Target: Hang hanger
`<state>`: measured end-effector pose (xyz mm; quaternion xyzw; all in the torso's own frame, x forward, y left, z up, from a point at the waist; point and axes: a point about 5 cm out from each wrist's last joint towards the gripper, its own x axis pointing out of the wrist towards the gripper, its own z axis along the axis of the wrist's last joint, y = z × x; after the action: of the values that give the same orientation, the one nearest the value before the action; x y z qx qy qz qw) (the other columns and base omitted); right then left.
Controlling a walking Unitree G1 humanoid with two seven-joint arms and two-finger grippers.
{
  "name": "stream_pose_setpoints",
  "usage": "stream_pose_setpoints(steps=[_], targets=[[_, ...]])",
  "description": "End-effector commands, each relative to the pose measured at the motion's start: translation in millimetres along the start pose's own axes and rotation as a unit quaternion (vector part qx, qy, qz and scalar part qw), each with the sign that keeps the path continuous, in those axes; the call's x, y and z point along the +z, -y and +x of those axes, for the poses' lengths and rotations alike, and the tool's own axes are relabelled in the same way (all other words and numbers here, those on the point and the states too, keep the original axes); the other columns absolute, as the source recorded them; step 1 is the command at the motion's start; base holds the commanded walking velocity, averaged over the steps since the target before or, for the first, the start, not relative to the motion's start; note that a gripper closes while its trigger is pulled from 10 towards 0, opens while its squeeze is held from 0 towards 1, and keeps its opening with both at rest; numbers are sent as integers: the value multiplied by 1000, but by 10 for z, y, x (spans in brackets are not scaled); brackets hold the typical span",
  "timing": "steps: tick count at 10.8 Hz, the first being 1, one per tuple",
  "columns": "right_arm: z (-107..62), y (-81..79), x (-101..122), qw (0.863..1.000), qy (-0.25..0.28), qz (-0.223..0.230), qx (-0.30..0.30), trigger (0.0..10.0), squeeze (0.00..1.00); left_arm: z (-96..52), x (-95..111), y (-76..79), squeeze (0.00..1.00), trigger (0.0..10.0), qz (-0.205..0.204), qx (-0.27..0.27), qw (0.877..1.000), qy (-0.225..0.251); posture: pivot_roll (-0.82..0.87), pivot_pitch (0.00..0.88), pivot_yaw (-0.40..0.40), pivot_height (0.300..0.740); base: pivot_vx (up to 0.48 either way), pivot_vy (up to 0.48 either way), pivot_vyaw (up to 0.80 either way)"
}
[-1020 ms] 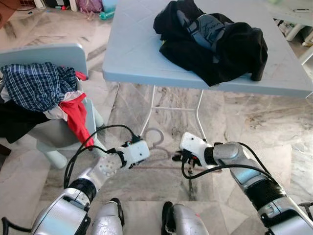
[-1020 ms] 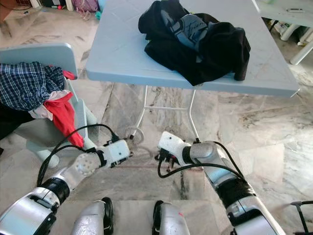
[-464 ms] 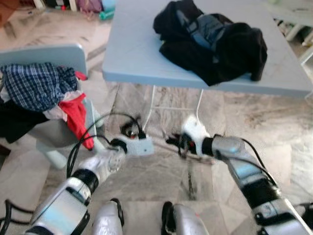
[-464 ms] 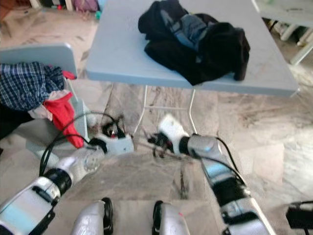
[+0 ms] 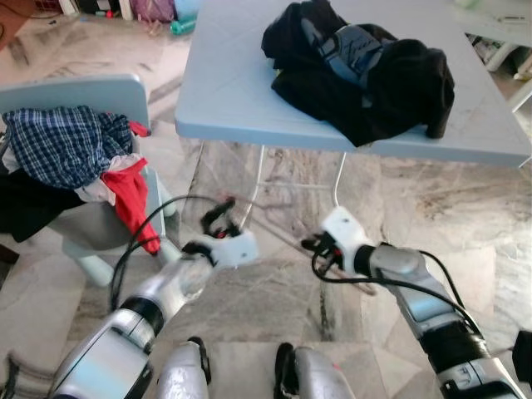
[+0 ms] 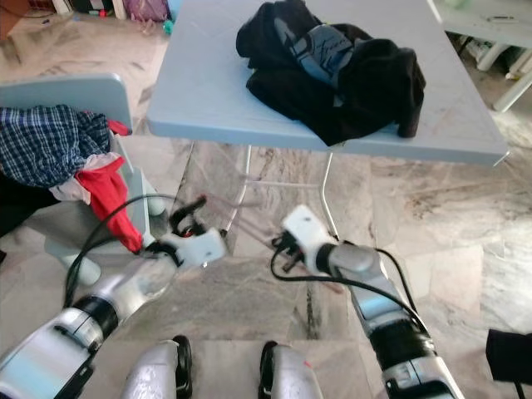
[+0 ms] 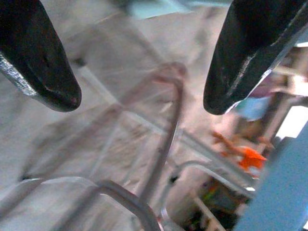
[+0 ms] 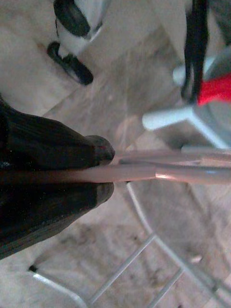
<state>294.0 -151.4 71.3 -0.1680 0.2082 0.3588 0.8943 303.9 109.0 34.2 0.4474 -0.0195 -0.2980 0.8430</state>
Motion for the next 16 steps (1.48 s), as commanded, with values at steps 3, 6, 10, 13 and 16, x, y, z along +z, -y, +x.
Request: stream_pose_setpoints(steps=[3, 6, 10, 13, 16], targets=[[10, 186, 16, 988, 40, 58, -138, 0, 0, -167, 50, 168, 1000, 10000, -73, -56, 994, 60, -14, 161, -97, 740, 0, 0, 0], [-123, 336, -137, 956, 62, 113, -265, 0, 0, -299, -96, 7, 1000, 10000, -222, 23, 974, 24, -9, 169, -93, 740, 0, 0, 0], [-388, 190, -804, 908, -30, 230, -350, 0, 0, -644, -344, 23, 0, 10000, -401, 186, 895, -58, -2, 194, -85, 740, 0, 0, 0], [-495, 283, -636, 872, 62, 257, -413, 10000, 0, -838, -483, -72, 0, 10000, -455, 236, 856, -69, -8, 196, -90, 740, 0, 0, 0], [-537, 194, -732, 845, 53, 290, -446, 10000, 0, -850, -350, -67, 0, 10000, -461, 235, 854, -57, 5, 175, -79, 740, 0, 0, -444]])
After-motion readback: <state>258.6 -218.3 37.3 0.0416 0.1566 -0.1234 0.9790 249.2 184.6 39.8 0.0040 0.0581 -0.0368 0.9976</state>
